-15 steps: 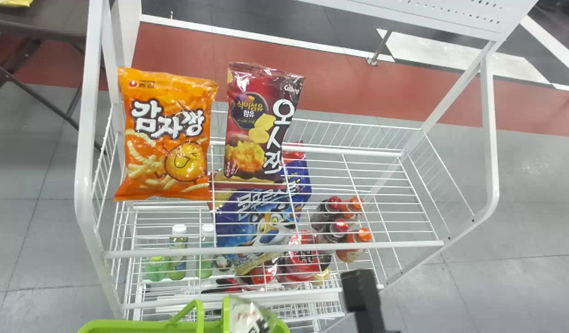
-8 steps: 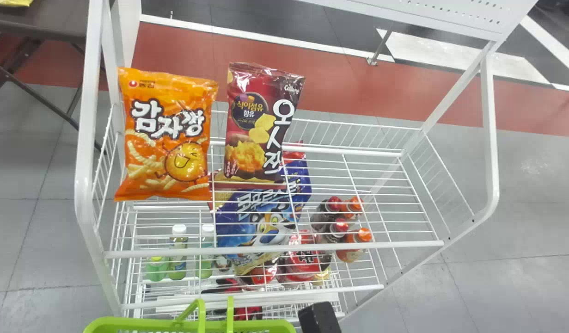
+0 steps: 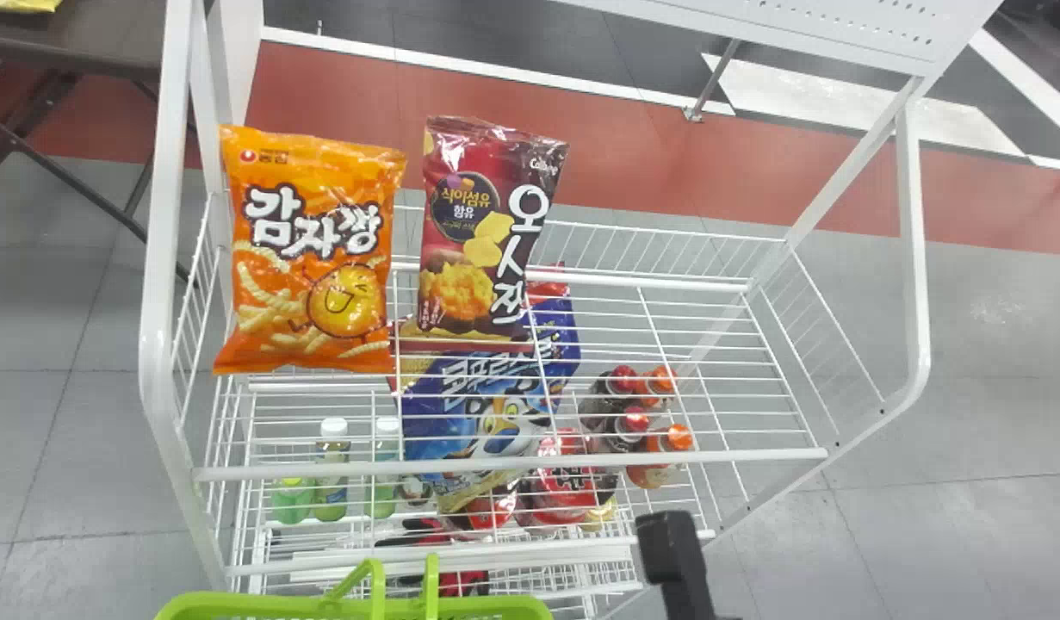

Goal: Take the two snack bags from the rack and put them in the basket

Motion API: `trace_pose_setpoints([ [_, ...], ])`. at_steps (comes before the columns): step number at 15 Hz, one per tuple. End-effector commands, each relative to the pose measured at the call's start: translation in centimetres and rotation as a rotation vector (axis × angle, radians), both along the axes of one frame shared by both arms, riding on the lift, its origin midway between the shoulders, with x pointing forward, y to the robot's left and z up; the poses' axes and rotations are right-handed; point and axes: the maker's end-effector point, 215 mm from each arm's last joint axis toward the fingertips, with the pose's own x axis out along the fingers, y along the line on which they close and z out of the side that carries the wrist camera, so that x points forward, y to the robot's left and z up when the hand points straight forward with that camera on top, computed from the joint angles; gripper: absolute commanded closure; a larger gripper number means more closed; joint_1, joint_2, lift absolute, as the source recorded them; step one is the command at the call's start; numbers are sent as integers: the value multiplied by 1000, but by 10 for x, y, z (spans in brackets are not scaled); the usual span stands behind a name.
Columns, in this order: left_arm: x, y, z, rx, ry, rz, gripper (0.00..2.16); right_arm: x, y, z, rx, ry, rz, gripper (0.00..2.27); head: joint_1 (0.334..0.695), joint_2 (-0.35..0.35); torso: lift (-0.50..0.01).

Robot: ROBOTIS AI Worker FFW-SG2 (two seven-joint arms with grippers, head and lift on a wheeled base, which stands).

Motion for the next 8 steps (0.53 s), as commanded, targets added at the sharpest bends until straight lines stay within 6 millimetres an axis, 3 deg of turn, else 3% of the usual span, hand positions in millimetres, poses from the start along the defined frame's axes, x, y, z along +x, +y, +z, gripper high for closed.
trace_pose_setpoints([
  [1,-1,-2,0,2,-1,-2,1571,43,-7,39,46,-192,-54,53,695,-350,-10],
  [3,-3,-5,2,-1,-3,-11,1571,97,-22,88,57,-480,-108,63,695,-350,-10],
  [5,-4,-6,2,-5,0,-12,1571,128,-38,135,33,-718,-178,66,695,-350,-10],
  [6,-5,-6,1,-2,3,-11,1571,134,-42,148,4,-792,-195,66,695,-350,-10],
  [8,-4,-5,0,-3,-6,4,1571,141,-39,153,-100,-867,-226,83,695,-350,-10],
])
